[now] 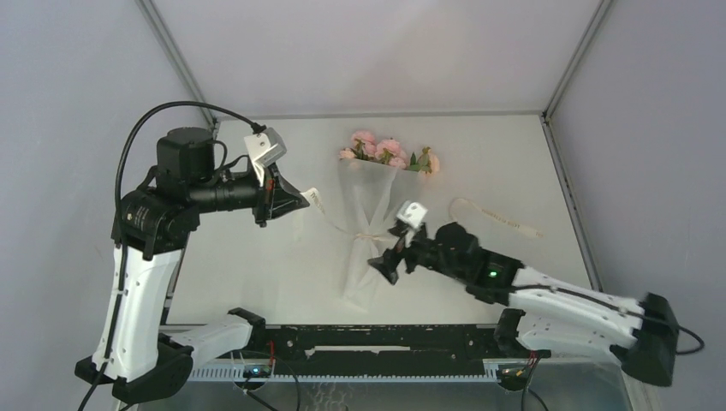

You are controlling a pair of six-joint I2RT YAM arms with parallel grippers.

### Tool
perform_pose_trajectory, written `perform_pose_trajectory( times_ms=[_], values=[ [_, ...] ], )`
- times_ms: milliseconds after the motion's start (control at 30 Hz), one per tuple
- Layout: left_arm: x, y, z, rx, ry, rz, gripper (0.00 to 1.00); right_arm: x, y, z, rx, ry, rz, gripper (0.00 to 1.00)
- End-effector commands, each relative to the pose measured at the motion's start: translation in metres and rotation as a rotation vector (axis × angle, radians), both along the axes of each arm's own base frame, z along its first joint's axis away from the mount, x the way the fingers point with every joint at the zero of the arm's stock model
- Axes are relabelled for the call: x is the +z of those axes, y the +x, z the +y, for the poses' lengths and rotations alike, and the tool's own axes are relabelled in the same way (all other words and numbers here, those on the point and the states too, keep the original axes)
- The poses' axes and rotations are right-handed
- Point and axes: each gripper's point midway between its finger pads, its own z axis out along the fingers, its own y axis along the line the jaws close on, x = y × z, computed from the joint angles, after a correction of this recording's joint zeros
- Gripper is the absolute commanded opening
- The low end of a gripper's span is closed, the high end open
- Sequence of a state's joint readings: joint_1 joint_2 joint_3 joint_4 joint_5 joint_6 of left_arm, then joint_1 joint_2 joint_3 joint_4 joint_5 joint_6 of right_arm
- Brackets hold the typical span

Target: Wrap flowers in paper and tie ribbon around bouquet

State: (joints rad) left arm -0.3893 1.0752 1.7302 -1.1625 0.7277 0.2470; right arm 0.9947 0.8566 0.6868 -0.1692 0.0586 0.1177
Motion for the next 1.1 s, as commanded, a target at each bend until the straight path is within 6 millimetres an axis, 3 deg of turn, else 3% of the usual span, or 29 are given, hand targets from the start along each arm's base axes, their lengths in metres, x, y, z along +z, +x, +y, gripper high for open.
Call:
perform_pose_trajectory(
  times_ms=[0,133,167,300,433,633,667,767,800,867,900,933,967,1000,1067],
  values=[
    [0.012,-0.012,-0.002,0.010,-0.055,0.046,0.00,0.040,0.006,0.084,0.303,0.126,-0.473,1.00],
    [0.017,-0.017,0.004,0.032,-0.053,0.013,0.00,0.014,0.050,0.114,0.272,0.099,-0.452,1.00],
    [0.019,-0.018,0.005,0.031,-0.053,0.011,0.00,0.011,0.063,0.115,0.254,0.106,-0.427,0.99],
    [0.020,-0.022,0.009,0.035,-0.039,-0.007,0.00,0.001,0.082,0.118,0.246,0.171,-0.317,0.89],
    [0.019,-0.024,0.012,0.037,-0.025,-0.014,0.00,-0.009,0.090,0.120,0.240,0.205,-0.266,0.79],
    [0.019,-0.025,0.014,0.044,-0.017,-0.015,0.00,-0.014,0.079,0.137,0.321,0.195,-0.267,0.68],
    [0.019,-0.025,0.014,0.046,-0.016,-0.014,0.00,-0.013,0.077,0.139,0.330,0.194,-0.270,0.61],
    [0.016,-0.022,0.019,0.076,0.006,-0.023,0.00,-0.010,0.080,0.137,0.298,0.195,-0.249,0.11],
    [0.012,-0.019,0.026,0.103,0.039,-0.041,0.00,-0.010,0.084,0.133,0.268,0.194,-0.230,0.01],
    [-0.018,-0.005,0.053,0.200,0.189,-0.107,0.00,-0.005,0.092,0.122,0.204,0.226,-0.154,0.00],
    [-0.044,0.009,0.076,0.293,0.296,-0.147,0.07,0.000,0.095,0.116,0.174,0.251,-0.120,0.00],
    [-0.086,0.022,0.101,0.378,0.433,-0.131,0.21,0.006,0.099,0.112,0.141,0.269,-0.101,0.00],
    [-0.147,0.027,0.131,0.426,0.629,-0.071,0.36,0.007,0.102,0.110,0.115,0.274,-0.080,0.00],
    [-0.187,0.029,0.155,0.440,0.798,-0.044,0.49,0.006,0.103,0.110,0.099,0.269,-0.050,0.00],
    [-0.247,0.016,0.178,0.372,0.989,0.002,0.61,0.002,0.101,0.112,0.100,0.261,0.003,0.00]
  ],
)
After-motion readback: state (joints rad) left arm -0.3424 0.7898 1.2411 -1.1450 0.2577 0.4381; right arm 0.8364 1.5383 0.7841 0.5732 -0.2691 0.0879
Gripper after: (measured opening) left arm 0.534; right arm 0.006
